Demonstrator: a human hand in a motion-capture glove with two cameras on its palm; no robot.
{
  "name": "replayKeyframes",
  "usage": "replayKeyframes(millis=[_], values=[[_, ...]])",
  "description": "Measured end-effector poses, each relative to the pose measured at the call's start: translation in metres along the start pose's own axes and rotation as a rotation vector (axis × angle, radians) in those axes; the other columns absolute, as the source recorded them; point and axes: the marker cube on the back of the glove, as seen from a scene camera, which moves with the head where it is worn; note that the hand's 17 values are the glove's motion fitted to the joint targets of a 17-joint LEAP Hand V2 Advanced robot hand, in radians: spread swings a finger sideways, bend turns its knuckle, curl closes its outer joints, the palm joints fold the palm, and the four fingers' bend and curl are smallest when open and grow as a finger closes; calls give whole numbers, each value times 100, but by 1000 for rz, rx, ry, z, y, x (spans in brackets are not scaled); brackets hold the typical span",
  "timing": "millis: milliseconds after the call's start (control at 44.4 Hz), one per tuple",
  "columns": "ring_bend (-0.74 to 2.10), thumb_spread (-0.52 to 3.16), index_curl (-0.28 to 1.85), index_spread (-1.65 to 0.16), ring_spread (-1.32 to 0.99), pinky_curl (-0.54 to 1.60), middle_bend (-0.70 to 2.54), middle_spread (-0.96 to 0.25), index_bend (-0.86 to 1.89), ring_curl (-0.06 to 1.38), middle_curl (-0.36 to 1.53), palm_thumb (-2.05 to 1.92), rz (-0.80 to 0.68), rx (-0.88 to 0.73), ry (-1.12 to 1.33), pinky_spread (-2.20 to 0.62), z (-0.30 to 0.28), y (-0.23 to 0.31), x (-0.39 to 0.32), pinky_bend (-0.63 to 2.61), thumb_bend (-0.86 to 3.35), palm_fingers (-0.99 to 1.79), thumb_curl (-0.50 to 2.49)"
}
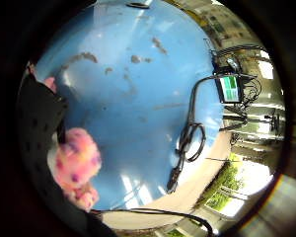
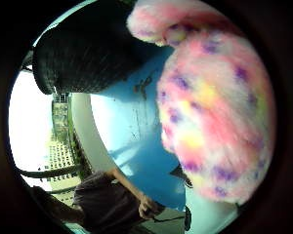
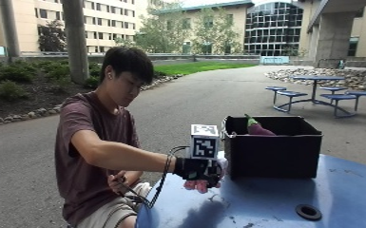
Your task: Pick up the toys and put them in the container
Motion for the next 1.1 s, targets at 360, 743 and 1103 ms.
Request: replayKeyframes(millis=[360, 743, 1103], values=[[146, 89, 45, -15, -34, 54, 143, -19, 60, 70, 78, 58, 50, 207, 62, -39, -210, -33, -24, 110, 8, 98, 77], [149, 87, 53, -20, -34, 56, 145, -19, 48, 70, 82, 59, 54, 333, 71, -38, -306, -88, -91, 111, 2, 96, 82], [150, 88, 67, -24, -34, 56, 145, -19, 39, 70, 85, 59, -28, 295, 103, -37, -286, -155, -214, 112, -1, 94, 85]])
